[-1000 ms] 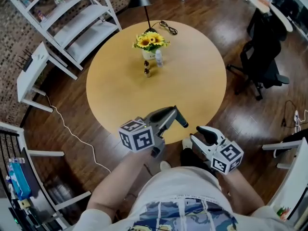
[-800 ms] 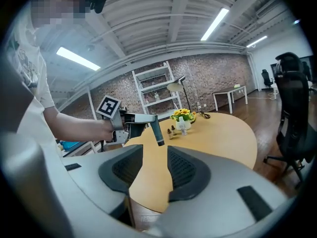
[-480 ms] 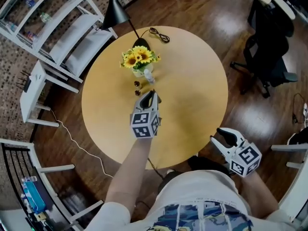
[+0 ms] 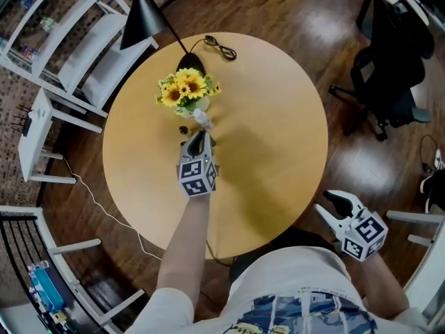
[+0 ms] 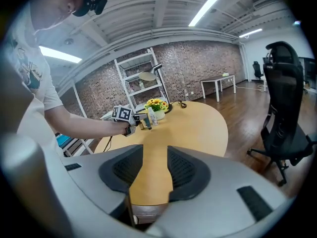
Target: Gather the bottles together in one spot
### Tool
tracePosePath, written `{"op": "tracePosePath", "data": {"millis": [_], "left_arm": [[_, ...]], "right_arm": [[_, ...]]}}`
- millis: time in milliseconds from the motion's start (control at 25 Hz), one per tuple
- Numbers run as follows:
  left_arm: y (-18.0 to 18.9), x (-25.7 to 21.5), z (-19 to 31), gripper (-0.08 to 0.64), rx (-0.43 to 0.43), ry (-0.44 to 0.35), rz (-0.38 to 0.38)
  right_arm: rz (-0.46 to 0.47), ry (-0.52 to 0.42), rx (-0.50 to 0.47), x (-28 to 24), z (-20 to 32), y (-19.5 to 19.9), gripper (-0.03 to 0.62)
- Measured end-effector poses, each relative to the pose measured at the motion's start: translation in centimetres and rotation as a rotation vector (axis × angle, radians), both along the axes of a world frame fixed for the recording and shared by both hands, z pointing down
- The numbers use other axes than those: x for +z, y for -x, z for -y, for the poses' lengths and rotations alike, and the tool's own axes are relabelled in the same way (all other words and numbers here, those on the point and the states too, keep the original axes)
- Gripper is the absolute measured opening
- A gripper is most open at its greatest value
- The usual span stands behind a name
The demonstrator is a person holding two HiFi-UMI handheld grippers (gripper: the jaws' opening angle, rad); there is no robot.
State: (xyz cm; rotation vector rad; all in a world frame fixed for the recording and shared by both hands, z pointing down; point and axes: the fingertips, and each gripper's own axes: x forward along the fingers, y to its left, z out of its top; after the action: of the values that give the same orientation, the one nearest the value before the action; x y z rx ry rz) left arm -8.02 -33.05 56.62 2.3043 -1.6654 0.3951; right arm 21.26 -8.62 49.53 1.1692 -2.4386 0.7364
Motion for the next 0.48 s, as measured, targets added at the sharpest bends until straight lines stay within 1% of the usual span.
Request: {"op": "tracePosePath", "data": {"millis": [160,480], "left_arm": [[-0.3,0.5,0.2,0.043,0.016,-0.011,0.007],[-1.3,1.2,-0.5,0.053,0.053,-0.016,0.079]], "right_arm": [[-0.006,0.013,-0.007,0.3,0.7,0.1,0.18],[0.0,0.017,-0.023,0.8,1.3,1.5,0.181]]}}
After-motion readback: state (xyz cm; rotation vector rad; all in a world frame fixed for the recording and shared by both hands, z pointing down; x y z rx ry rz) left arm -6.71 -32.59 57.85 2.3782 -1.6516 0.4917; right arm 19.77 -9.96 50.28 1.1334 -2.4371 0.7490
